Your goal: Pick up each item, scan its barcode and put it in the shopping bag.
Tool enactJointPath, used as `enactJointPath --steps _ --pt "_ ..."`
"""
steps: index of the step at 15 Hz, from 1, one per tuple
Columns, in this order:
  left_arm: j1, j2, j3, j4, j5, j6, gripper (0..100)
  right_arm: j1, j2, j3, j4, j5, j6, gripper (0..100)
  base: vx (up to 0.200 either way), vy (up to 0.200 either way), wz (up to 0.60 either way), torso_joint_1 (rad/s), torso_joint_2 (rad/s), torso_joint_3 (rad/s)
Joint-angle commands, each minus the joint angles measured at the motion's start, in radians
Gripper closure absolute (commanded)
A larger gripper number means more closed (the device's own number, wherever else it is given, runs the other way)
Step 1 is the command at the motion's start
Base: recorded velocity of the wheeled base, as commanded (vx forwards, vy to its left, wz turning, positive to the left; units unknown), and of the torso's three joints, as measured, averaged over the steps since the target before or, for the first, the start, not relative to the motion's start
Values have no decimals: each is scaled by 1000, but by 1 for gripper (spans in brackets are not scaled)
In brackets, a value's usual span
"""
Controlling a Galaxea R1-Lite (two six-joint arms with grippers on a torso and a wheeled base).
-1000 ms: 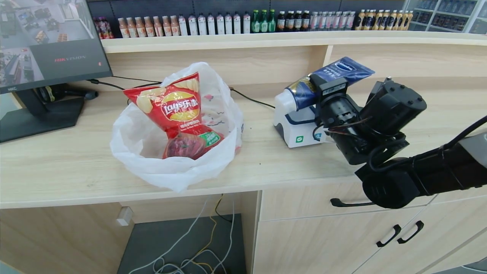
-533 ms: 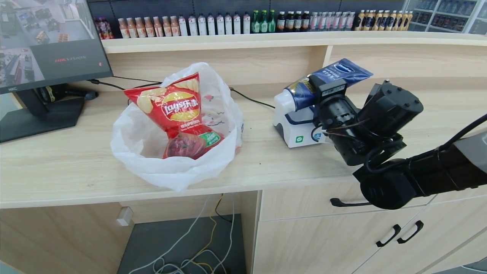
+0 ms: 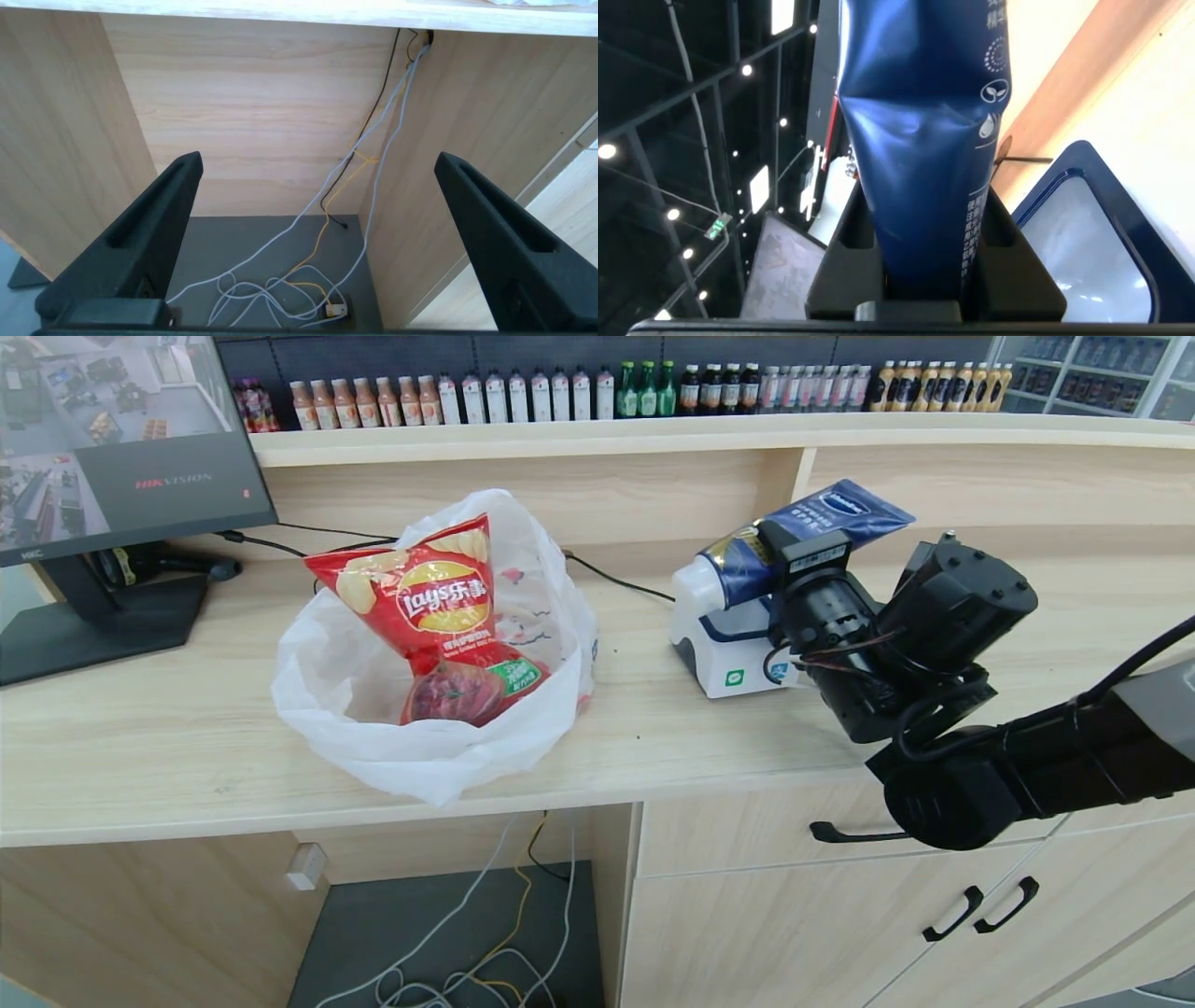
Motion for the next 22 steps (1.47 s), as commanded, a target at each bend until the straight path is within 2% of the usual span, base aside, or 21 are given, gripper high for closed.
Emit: enactJointPath --steps 1,8,13,16,19,22 --pt "-1 0 0 0 0 0 0 1 -2 1 0 1 1 100 0 0 0 0 0 0" --pt "0 0 0 0 0 0 0 46 -117 33 -9 8 -28 100 0 0 0 0 0 0" --pt "0 0 0 0 0 0 0 76 -268 87 -12 82 -186 100 0 0 0 0 0 0" --pt "0 0 0 0 0 0 0 131 -363 161 -12 154 -372 100 0 0 0 0 0 0" --pt "0 0 0 0 0 0 0 213 -419 213 -12 165 -580 100 0 0 0 0 0 0" --pt "0 0 0 0 0 0 0 260 -498 369 -12 241 -800 100 0 0 0 0 0 0"
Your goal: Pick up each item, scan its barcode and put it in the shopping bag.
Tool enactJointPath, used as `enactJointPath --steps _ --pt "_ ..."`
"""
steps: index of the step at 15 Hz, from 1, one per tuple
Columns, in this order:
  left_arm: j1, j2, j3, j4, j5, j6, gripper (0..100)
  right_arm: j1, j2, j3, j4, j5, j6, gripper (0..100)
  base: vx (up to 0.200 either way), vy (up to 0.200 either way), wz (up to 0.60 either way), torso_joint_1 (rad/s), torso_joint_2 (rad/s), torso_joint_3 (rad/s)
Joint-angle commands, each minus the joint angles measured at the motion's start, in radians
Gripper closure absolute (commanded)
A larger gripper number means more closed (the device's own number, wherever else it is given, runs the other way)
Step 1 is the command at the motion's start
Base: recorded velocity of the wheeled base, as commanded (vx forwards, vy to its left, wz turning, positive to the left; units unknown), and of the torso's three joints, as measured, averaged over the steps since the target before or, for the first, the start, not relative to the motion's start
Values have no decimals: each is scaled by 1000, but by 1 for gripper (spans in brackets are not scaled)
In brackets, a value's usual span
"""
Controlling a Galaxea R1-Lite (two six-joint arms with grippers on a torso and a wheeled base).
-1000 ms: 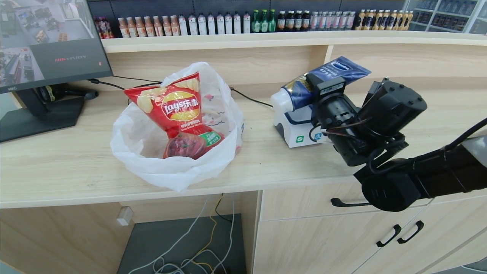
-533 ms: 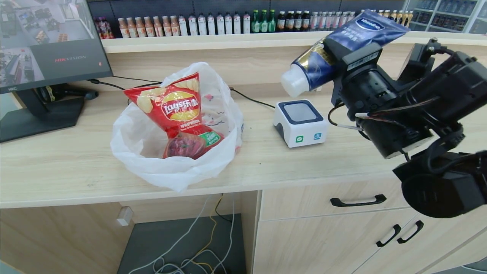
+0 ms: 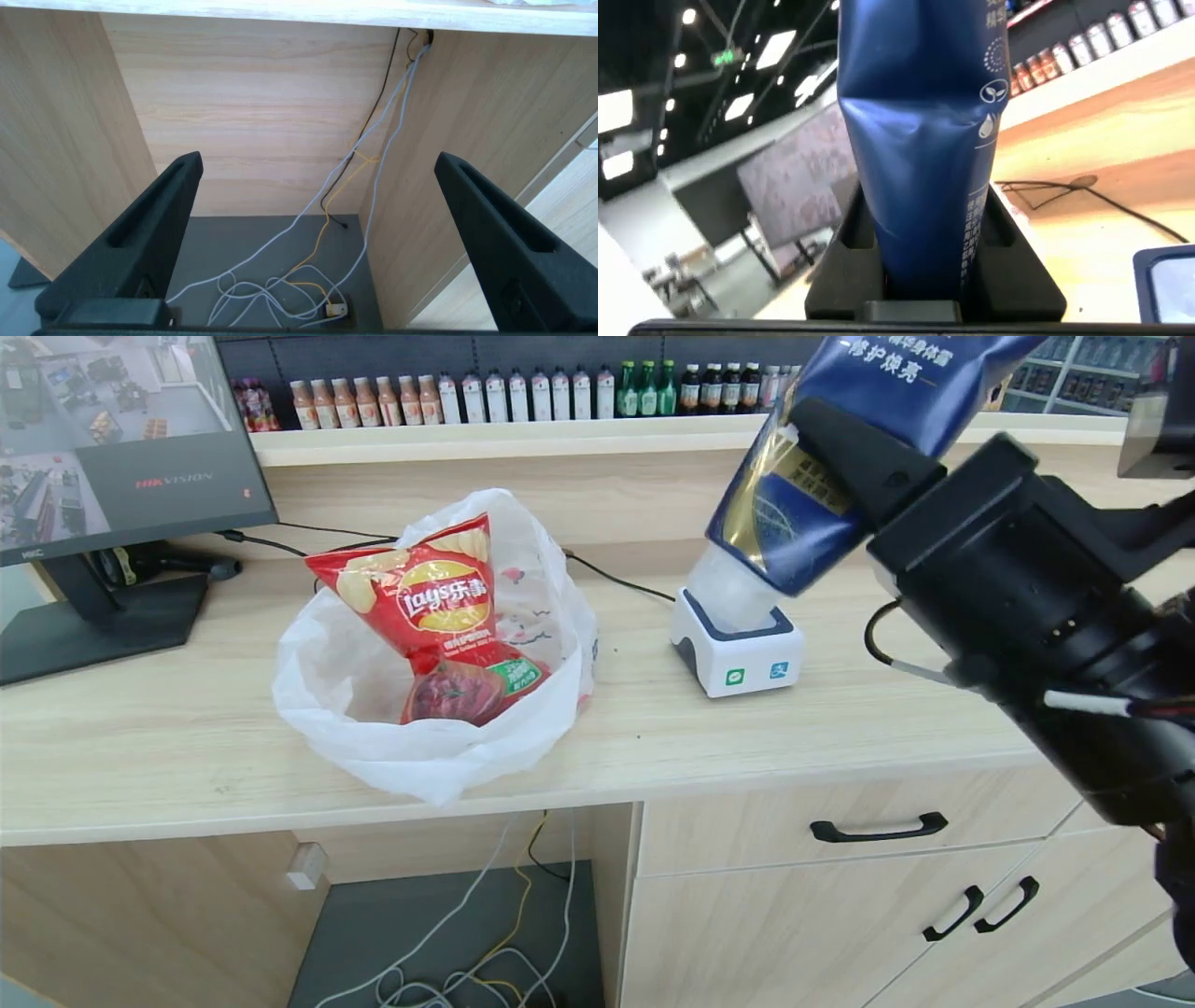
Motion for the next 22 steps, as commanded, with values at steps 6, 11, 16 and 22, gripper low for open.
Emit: enactJointPath --steps 6,11,16,22 --pt "-1 0 0 0 0 3 0 -25 -73 262 -42 96 -513 100 0 0 0 0 0 0" --pt "-1 0 0 0 0 3 0 -100 -51 368 -102 71 -559 100 0 0 0 0 0 0" --pt "0 0 0 0 0 1 0 -118 -55 357 -114 67 -552 100 0 0 0 0 0 0" --pt "0 0 0 0 0 1 0 -143 -48 359 -116 67 -526 100 0 100 0 1 1 1"
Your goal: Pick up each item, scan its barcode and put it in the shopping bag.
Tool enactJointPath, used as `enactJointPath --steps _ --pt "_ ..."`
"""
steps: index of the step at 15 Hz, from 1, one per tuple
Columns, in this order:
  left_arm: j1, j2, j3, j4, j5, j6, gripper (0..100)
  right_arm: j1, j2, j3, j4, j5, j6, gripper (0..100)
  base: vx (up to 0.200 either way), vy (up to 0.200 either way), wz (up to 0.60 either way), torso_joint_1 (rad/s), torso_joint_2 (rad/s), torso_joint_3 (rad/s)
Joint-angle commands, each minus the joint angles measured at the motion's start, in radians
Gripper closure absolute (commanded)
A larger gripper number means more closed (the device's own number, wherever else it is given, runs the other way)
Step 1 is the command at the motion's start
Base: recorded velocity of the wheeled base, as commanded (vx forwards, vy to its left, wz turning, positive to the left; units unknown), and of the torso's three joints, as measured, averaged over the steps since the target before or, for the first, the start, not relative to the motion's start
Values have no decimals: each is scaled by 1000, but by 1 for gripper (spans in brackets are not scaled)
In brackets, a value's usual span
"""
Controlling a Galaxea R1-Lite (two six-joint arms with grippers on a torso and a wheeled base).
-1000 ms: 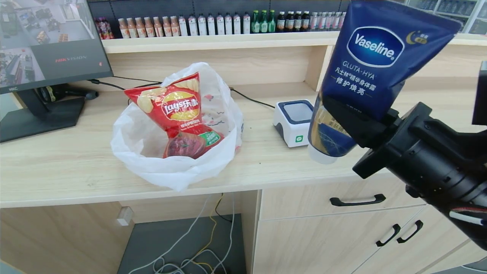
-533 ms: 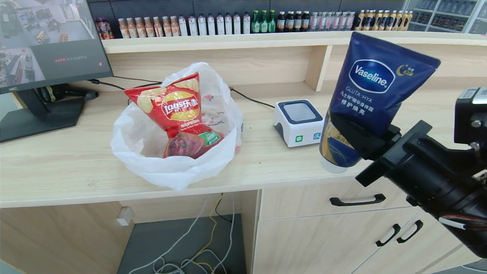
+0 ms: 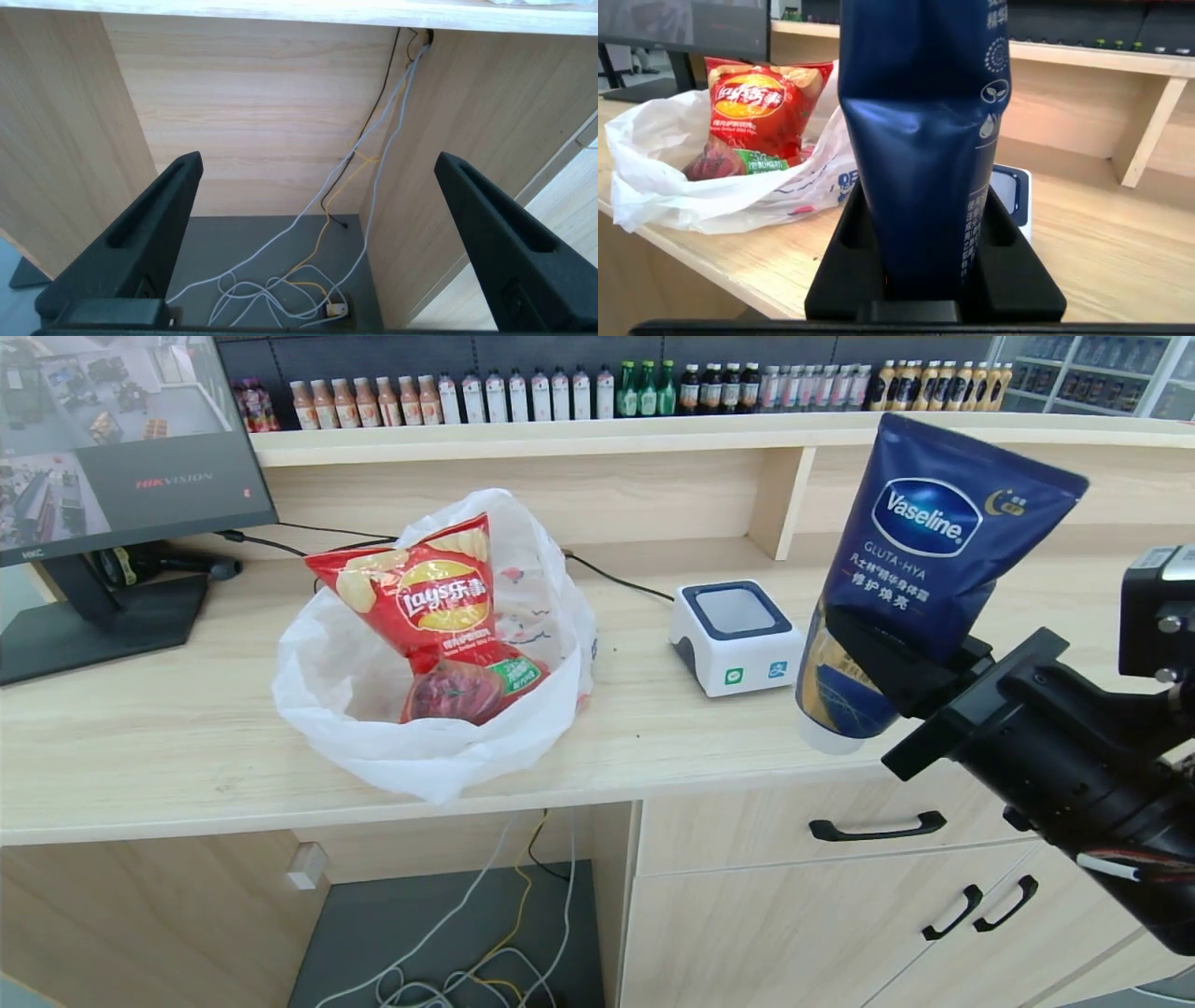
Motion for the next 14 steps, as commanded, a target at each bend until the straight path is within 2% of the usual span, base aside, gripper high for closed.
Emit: enactJointPath --steps 1,10,14 --pt "-2 0 0 0 0 0 0 -1 8 2 1 -1 0 100 0 200 0 12 2 -2" --pt "0 0 0 0 0 -2 0 7 -9 -34 5 8 15 100 0 200 0 3 2 3" --pt "-2 0 0 0 0 0 0 61 17 -169 30 11 27 100 0 0 0 0 0 0"
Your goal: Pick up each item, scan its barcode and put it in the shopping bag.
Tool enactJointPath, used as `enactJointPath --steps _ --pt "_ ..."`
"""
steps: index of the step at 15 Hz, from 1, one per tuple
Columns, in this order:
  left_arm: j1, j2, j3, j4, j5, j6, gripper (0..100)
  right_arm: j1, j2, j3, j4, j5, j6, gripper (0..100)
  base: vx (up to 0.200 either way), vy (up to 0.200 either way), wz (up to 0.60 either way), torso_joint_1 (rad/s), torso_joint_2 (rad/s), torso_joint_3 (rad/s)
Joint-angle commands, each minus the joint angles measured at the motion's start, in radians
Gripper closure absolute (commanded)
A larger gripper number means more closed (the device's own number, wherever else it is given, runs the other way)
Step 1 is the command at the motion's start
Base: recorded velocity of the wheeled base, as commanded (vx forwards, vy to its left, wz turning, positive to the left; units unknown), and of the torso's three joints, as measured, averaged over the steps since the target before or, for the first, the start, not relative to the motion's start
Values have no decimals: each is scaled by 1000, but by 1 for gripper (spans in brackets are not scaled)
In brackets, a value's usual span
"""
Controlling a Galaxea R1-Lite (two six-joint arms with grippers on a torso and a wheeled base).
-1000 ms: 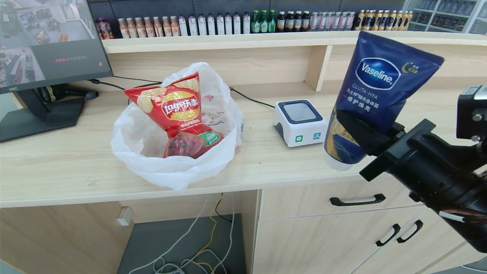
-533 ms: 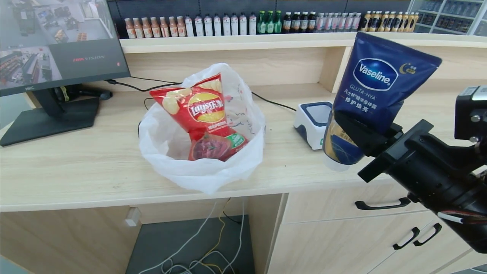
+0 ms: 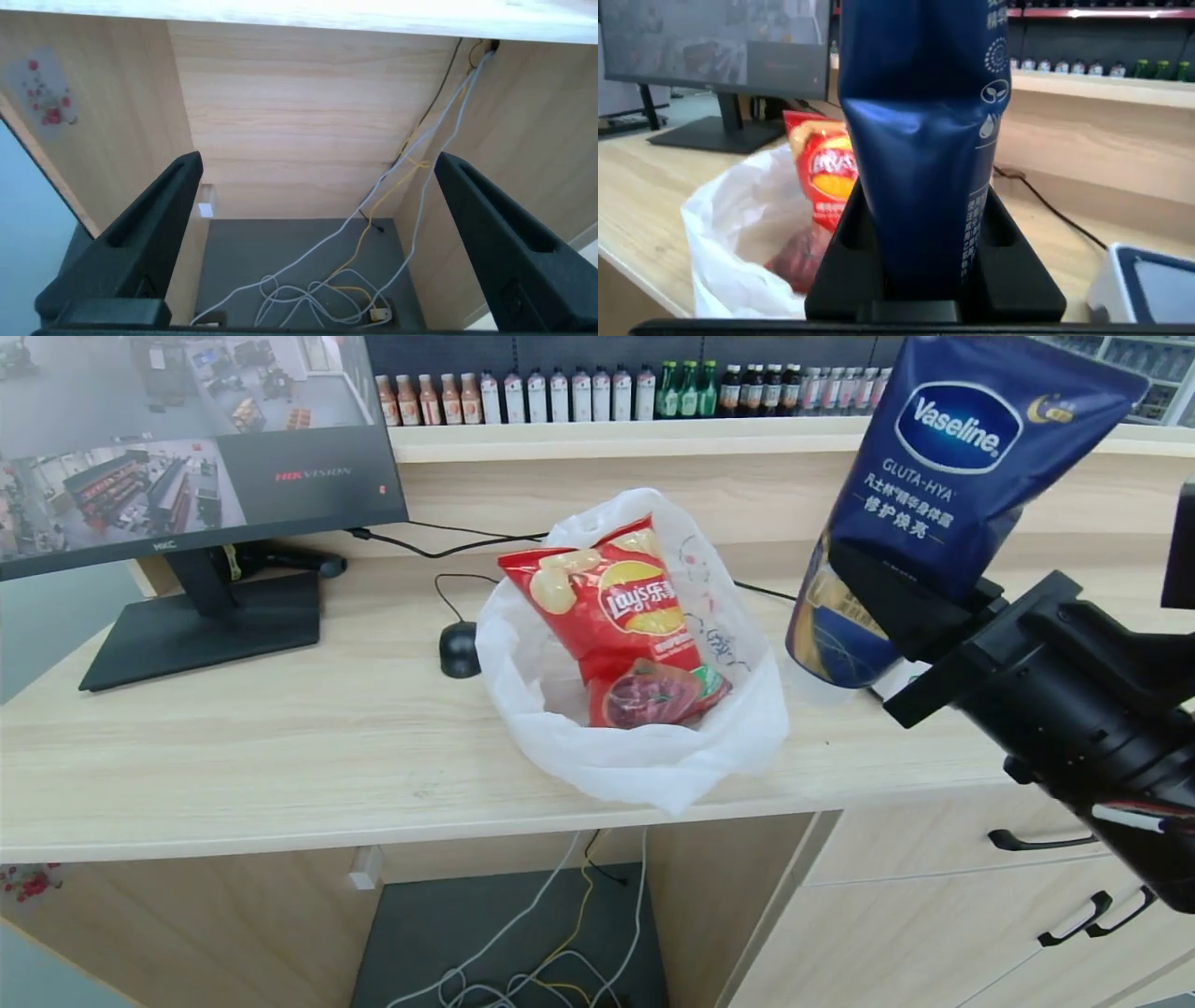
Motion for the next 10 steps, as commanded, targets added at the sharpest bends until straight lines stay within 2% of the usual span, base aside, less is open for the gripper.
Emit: enactJointPath --steps 1,5,10 --pt "0 0 0 1 0 0 0 47 39 -79 11 1 -2 100 0 0 0 0 0 0" --pt "0 0 0 1 0 0 0 96 127 -196 20 3 -2 100 0 0 0 0 0 0" --pt "0 0 0 1 0 0 0 156 276 -277 20 1 3 100 0 0 0 0 0 0"
